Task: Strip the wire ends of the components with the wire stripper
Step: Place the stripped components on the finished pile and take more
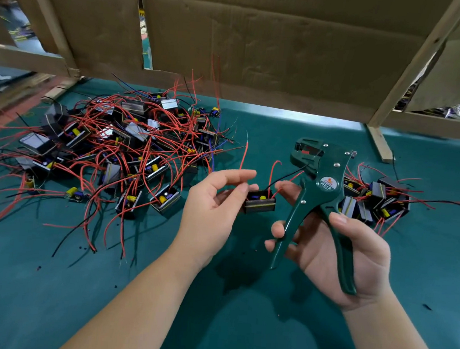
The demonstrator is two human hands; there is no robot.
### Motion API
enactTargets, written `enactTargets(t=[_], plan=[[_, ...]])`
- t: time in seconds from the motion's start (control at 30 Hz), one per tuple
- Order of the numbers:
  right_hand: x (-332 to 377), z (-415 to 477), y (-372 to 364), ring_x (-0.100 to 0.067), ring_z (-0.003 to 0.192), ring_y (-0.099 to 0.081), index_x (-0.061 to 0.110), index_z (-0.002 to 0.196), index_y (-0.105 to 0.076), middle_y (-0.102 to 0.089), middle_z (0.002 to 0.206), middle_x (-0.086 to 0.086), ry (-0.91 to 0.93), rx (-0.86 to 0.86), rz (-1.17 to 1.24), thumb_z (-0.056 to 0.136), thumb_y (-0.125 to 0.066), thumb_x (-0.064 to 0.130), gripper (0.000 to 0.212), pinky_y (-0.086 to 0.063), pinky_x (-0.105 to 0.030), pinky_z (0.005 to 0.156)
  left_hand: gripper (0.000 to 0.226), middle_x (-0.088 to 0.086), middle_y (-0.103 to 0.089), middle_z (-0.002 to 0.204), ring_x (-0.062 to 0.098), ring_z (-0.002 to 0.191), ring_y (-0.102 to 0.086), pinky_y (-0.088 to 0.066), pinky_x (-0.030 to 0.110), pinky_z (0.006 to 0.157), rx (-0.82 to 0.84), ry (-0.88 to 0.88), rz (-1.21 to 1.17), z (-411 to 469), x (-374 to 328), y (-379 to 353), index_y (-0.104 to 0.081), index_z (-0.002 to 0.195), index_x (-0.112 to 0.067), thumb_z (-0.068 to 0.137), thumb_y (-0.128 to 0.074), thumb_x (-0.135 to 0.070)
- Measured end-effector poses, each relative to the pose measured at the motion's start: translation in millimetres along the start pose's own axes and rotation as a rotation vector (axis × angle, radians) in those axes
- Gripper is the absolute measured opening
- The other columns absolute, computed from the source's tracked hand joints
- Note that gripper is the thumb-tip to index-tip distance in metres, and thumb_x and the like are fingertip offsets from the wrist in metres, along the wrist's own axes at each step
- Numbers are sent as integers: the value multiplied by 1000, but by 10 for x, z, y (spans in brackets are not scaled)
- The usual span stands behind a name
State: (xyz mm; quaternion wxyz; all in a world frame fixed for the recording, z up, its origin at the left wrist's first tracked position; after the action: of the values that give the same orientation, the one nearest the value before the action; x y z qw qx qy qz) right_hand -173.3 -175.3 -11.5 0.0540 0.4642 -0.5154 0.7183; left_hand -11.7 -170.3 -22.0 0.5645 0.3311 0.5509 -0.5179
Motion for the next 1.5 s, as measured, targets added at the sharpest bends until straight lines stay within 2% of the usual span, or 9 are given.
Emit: enactTargets(t=[0.17, 0.37, 0.53, 0.67, 0.73, 0.97, 1.07, 1.27, 1.5], plan=[[-6, 7, 3, -35, 79, -63, 0, 127, -59, -60, 111, -18, -17, 20, -5, 62, -83, 26, 74, -53, -51, 75, 25, -4, -70, 96, 16, 97, -69, -53, 23, 84, 12, -15, 31, -22, -37, 5, -68, 98, -26, 74, -73, -20], [-73, 16, -55, -35, 82, -62, 0, 130, -57, -56, 116, -21, -42, 95, -20, 69, -79, 25, 69, -52, -54, 78, 20, -11, -63, 86, 9, 89, -64, -48, 22, 79, 0, -422, 509, -119, -146, -48, -63, 80, -31, 76, -75, -15], [-93, 41, -29, -34, 83, -63, -4, 134, -50, -59, 110, -22, -59, 69, 27, 67, -80, 25, 79, -53, -52, 78, 51, -15, -67, 84, 6, 91, -64, -43, 18, 87, 26, -335, 448, -131, -156, -53, -48, 108, -45, 77, -74, -13], [-58, 41, -1, -31, 82, -62, -4, 136, -48, -63, 103, -20, -54, 56, 48, 67, -80, 26, 82, -54, -48, 78, 13, -15, -56, 88, 11, 90, -43, -29, 32, 82, 173, -542, 819, -158, -221, -118, -70, 97, -30, 90, -61, -24], [-50, 49, 15, -31, 82, -62, -6, 138, -44, -63, 100, -20, -52, 45, 66, 67, -79, 26, 86, -54, -47, 77, 19, -15, -56, 95, 12, 91, -37, -20, 30, 80, 160, -613, 1003, -197, -251, -148, -70, 91, -29, 95, -51, -31], [-83, 53, 0, -31, 87, -60, 0, 127, -59, -63, 103, -17, -79, 88, 57, 73, -74, 23, 60, -52, -45, 79, 26, -9, -62, 78, 19, 88, -58, -38, 37, 84, 265, -805, 901, -300, -365, -252, -66, 94, -11, 97, -42, -17], [-155, 66, -8, -33, 79, -63, 3, 112, -66, -65, 98, -18, -68, -7, -29, 77, -76, 25, 42, -53, -48, 74, 27, -10, -64, 78, 18, 79, -58, -43, 39, 77, 215, -722, 786, -274, -396, -197, -65, 96, -11, 98, -39, -18], [-173, 95, 102, -34, 69, -64, -2, 120, -56, -67, 103, -27, -144, -288, -21, 82, -48, 53, 67, -56, -48, 65, 34, -7, -63, 85, 18, 81, -56, -44, 40, 78, -57, -504, 805, -66, -382, 99, -65, 89, -12, 101, -36, -23], [-135, 69, 197, -33, 91, -70, 10, 120, -62, -69, 110, -16, -86, -368, -41, 83, -48, 46, 54, -56, -49, 80, 26, -3, -65, 76, 24, 73, -62, -48, 50, 75, -39, -418, 946, 12, -277, 177, -71, 98, -10, 95, -47, -18]])
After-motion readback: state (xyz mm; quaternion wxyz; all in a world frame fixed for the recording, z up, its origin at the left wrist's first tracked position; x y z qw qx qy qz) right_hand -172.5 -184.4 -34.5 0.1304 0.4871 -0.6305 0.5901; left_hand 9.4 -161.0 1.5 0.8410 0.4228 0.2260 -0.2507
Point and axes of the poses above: each hand's wrist, its own z-axis towards the middle knuckle, its own y-axis out of the back of the hand, x = y × z, the point moved 4 cm from there along z, towards the middle knuckle
